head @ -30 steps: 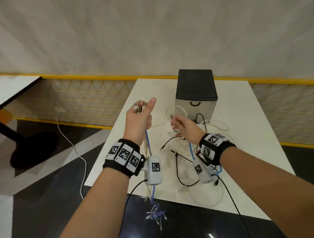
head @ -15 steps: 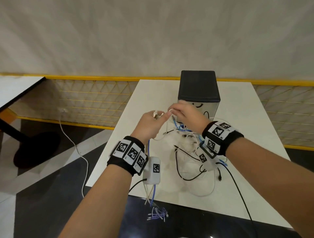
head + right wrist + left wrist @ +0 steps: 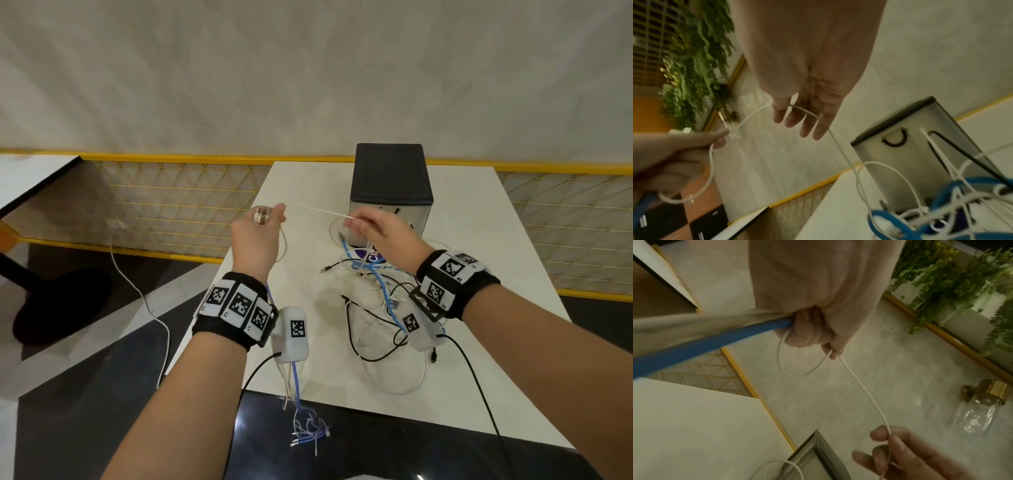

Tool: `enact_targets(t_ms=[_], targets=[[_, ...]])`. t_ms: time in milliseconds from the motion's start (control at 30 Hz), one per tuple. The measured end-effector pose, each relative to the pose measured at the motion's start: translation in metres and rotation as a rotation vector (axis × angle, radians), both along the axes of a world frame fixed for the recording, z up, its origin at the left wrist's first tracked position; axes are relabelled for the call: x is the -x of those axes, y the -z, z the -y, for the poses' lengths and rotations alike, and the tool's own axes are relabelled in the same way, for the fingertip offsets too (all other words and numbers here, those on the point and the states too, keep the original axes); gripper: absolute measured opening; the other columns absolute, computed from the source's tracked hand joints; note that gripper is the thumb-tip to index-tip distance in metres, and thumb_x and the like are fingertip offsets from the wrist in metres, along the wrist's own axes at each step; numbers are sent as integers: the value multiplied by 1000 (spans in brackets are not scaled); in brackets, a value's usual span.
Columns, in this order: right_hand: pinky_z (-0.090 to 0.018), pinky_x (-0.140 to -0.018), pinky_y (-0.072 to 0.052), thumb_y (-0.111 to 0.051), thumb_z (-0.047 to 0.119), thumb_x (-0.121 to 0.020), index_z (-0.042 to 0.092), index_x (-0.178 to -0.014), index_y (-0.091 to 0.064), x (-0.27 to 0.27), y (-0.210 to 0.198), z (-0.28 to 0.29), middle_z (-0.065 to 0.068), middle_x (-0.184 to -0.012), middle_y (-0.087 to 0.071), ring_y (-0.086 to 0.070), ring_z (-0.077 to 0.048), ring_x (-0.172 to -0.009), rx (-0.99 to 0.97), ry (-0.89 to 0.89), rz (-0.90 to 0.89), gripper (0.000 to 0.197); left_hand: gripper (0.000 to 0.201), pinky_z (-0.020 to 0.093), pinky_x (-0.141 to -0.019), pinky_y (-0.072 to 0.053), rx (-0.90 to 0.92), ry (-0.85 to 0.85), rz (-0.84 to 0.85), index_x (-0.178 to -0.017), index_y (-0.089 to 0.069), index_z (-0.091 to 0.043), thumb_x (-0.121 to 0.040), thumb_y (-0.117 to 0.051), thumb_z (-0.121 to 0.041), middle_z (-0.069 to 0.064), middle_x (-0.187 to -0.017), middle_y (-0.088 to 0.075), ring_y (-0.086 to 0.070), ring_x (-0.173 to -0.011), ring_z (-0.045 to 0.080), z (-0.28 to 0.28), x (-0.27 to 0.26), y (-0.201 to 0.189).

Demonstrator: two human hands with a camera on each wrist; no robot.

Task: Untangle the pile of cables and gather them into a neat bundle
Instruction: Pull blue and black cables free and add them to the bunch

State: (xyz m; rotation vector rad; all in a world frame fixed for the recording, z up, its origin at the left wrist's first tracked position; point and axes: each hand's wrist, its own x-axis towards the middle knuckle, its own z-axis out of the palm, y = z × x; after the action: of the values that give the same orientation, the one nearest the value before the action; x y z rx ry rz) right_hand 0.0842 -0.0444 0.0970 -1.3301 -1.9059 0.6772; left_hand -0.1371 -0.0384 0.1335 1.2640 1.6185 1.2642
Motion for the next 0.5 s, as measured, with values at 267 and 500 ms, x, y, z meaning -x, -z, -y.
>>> enact_targets(t_ms=[267,500], targets=[[-28,-70,-51,-43,16,-100,12,-106,-65,20,-22,1,3,-73,-59,-57,-12,-67,-32,-1,51,23,49,15,-67,-48,-263,202,-213,-136,-51,-31,-91,-68,-26,-14,-93,-60,-61,-75,0,18,-8,5],[-23,-72,-52,-44,16,-100,9,-108,-63,38,-36,23,-8,-82,-64,-60,-12,-75,-62,-132,-41,22,26,20,-58,-38,-274,323,-391,-95,-67,-14,-90,-67,-39,-7,-75,-60,-53,-67,11,24,-14,6]])
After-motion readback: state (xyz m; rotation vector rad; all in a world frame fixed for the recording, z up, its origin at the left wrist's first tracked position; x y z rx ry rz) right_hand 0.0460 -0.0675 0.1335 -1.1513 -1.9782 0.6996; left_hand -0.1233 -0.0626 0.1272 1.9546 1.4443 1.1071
